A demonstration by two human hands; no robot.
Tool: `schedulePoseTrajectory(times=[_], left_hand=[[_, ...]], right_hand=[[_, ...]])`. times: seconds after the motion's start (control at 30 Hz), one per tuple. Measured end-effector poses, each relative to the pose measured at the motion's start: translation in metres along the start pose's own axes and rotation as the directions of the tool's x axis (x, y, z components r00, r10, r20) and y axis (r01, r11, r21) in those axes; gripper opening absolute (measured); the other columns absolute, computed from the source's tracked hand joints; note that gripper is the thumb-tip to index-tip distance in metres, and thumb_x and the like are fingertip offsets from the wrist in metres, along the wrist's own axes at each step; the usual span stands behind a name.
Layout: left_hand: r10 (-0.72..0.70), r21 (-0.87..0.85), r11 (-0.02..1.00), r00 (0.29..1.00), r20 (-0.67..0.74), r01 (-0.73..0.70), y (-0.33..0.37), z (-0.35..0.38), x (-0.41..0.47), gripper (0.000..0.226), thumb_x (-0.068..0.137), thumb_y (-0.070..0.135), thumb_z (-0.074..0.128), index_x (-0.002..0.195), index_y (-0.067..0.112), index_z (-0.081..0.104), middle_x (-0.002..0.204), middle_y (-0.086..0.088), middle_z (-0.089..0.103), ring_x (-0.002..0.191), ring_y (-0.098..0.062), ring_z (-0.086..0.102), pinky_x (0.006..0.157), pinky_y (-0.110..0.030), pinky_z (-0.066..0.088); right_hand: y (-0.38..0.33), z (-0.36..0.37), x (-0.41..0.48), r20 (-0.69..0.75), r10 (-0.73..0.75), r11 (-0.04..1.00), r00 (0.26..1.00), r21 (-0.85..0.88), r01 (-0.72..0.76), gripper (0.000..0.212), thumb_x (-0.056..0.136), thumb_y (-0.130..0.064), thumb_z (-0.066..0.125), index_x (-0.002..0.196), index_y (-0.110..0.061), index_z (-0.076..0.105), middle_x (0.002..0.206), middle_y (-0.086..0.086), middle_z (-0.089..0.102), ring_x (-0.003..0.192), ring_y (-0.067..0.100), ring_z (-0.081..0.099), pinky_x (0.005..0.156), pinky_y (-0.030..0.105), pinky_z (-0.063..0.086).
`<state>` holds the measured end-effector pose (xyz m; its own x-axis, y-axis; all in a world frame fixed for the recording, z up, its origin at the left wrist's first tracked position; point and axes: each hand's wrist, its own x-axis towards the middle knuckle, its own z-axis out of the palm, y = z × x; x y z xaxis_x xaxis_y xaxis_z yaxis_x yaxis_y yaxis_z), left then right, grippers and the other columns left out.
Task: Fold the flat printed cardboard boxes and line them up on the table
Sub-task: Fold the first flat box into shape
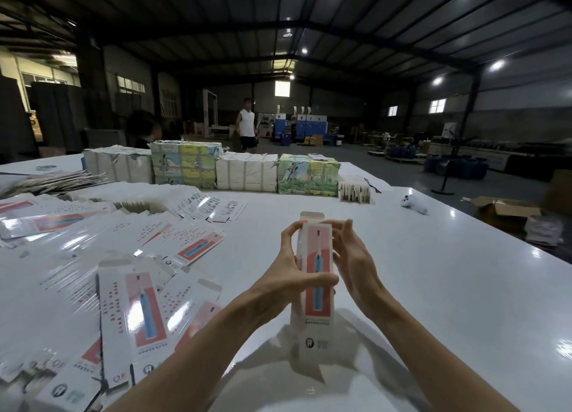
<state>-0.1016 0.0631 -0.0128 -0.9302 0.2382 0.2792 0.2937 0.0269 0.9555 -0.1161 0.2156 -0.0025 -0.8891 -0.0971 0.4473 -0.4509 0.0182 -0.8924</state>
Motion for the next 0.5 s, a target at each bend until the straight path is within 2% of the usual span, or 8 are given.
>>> schedulePoseTrajectory(times=[0.07, 0.13, 0.2, 0.3, 0.4, 0.5], left_hand=[[-0.022, 0.004, 1.0, 1.0, 0.017, 0.022, -0.004, -0.001, 0.001, 0.104, 0.069, 0.027, 0.092, 0.142, 0.058, 0.024, 0.122, -0.005, 0.06, 0.1, -0.026, 0.076, 0.076, -0.034, 0.064], [-0.058, -0.004, 0.998, 0.997, 0.041, 0.058, -0.005, -0.001, 0.002, 0.103, 0.074, 0.016, 0.09, 0.141, 0.06, 0.024, 0.12, -0.01, 0.058, 0.097, -0.028, 0.077, 0.075, -0.037, 0.065], [-0.073, -0.005, 0.997, 0.995, 0.073, 0.073, -0.006, 0.0, 0.002, 0.102, 0.078, 0.011, 0.087, 0.137, 0.065, 0.024, 0.119, -0.012, 0.058, 0.096, -0.023, 0.077, 0.074, -0.036, 0.065], [-0.054, 0.033, 0.998, 0.989, 0.136, 0.05, -0.006, -0.001, 0.0, 0.103, 0.08, 0.016, 0.088, 0.14, 0.064, 0.02, 0.117, -0.01, 0.062, 0.099, -0.016, 0.076, 0.073, -0.033, 0.064], [-0.029, 0.11, 0.994, 0.988, 0.148, 0.013, -0.005, -0.001, -0.002, 0.099, 0.078, 0.025, 0.087, 0.137, 0.068, 0.02, 0.113, -0.005, 0.066, 0.098, -0.011, 0.076, 0.068, -0.025, 0.062], [-0.008, 0.149, 0.989, 0.99, 0.142, -0.014, -0.005, -0.002, -0.003, 0.093, 0.077, 0.028, 0.083, 0.133, 0.07, 0.02, 0.111, -0.006, 0.065, 0.092, -0.011, 0.077, 0.066, -0.021, 0.06]], right_hand=[[0.001, -0.004, 0.003, -0.028, -0.003, 1.0, 1.0, -0.019, 0.002, 0.039, 0.109, -0.048, 0.036, 0.126, -0.029, 0.065, 0.12, -0.01, 0.075, 0.114, 0.018, 0.072, 0.088, 0.031, 0.063], [0.004, -0.009, 0.005, -0.072, -0.021, 0.999, 0.997, -0.034, 0.019, 0.027, 0.112, -0.039, 0.042, 0.13, -0.03, 0.059, 0.117, -0.009, 0.076, 0.109, 0.019, 0.074, 0.085, 0.03, 0.063], [0.003, -0.013, 0.008, -0.115, -0.015, 1.0, 0.993, -0.007, 0.014, 0.026, 0.111, -0.038, 0.046, 0.136, -0.034, 0.051, 0.113, -0.01, 0.077, 0.105, 0.018, 0.076, 0.083, 0.029, 0.063], [-0.002, -0.021, 0.014, -0.092, -0.011, 0.999, 0.996, -0.049, 0.007, 0.033, 0.106, -0.038, 0.056, 0.138, -0.033, 0.053, 0.112, -0.007, 0.078, 0.101, 0.02, 0.077, 0.083, 0.032, 0.064], [-0.002, -0.027, 0.016, -0.061, -0.051, 0.994, 0.997, -0.104, 0.045, 0.019, 0.105, -0.022, 0.062, 0.122, -0.023, 0.069, 0.11, -0.008, 0.078, 0.101, 0.023, 0.077, 0.081, 0.032, 0.064], [-0.002, -0.028, 0.015, -0.025, -0.104, 0.984, 0.994, -0.147, 0.1, 0.017, 0.106, -0.009, 0.058, 0.113, -0.017, 0.071, 0.107, -0.009, 0.078, 0.101, 0.021, 0.077, 0.079, 0.03, 0.064]])
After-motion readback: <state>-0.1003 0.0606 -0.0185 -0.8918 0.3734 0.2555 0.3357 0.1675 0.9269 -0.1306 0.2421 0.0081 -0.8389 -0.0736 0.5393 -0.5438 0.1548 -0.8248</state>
